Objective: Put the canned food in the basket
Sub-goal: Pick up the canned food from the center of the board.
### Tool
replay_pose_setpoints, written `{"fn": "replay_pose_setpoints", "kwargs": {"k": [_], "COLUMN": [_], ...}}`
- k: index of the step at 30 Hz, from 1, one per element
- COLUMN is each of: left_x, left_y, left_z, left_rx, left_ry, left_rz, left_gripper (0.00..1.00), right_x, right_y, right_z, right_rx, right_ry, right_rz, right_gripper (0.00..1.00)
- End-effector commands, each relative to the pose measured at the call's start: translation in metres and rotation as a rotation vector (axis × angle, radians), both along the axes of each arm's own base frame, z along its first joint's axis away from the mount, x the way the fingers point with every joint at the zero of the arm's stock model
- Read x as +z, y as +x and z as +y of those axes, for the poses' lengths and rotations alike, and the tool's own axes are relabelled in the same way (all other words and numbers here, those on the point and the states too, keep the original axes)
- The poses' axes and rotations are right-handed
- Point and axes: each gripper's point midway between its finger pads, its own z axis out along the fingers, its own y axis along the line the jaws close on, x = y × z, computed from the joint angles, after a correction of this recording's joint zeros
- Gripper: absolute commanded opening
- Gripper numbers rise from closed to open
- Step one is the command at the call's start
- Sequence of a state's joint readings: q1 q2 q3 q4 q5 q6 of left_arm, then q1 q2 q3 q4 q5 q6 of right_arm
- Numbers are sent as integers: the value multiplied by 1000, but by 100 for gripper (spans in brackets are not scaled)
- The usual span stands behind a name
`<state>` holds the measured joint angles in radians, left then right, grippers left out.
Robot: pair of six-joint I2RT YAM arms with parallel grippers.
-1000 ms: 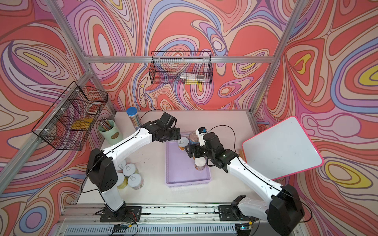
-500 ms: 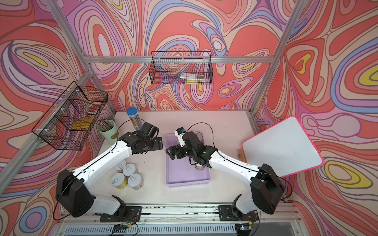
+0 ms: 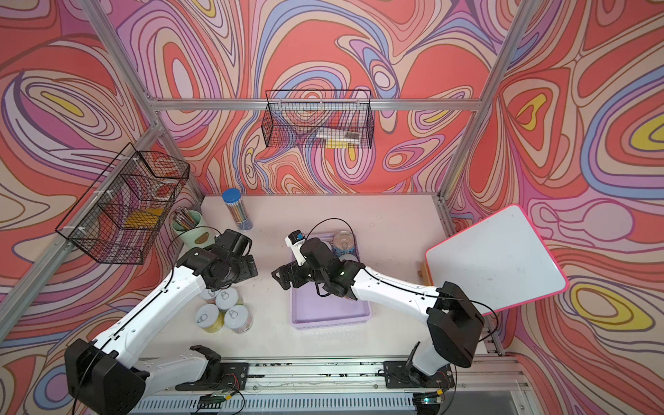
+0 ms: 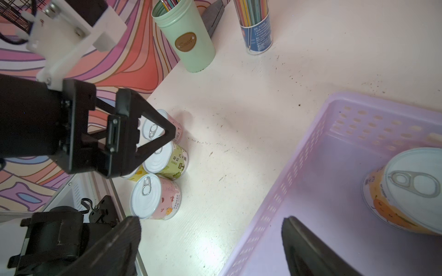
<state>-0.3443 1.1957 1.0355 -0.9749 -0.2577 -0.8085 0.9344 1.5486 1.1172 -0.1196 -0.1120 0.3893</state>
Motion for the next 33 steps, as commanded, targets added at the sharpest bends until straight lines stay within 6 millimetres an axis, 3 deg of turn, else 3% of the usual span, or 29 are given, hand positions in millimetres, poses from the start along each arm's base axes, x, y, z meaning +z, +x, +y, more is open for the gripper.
{"fn": "replay_pose_setpoints", "kwargs": {"k": [1, 8, 18, 33], "left_x": [-16, -29, -33, -53], "left_y": [-19, -26, -28, -4], "left_z": [19, 47, 84, 108], "left_rx": [98, 231, 351, 319], "left_ry": [-28, -47, -3, -1], "left_rz": [71, 85, 90, 145], "left_gripper": [95, 96, 99, 99], "right_x": [26, 35, 44, 36], "right_y": [2, -3, -10, -16], "right_z": [7, 24, 59, 56], "right_rx": [-5, 18, 101, 119], "right_ry": [14, -17, 10, 7], "right_rz": [-87, -164, -183, -169], "right_gripper": [93, 93, 93, 93]}}
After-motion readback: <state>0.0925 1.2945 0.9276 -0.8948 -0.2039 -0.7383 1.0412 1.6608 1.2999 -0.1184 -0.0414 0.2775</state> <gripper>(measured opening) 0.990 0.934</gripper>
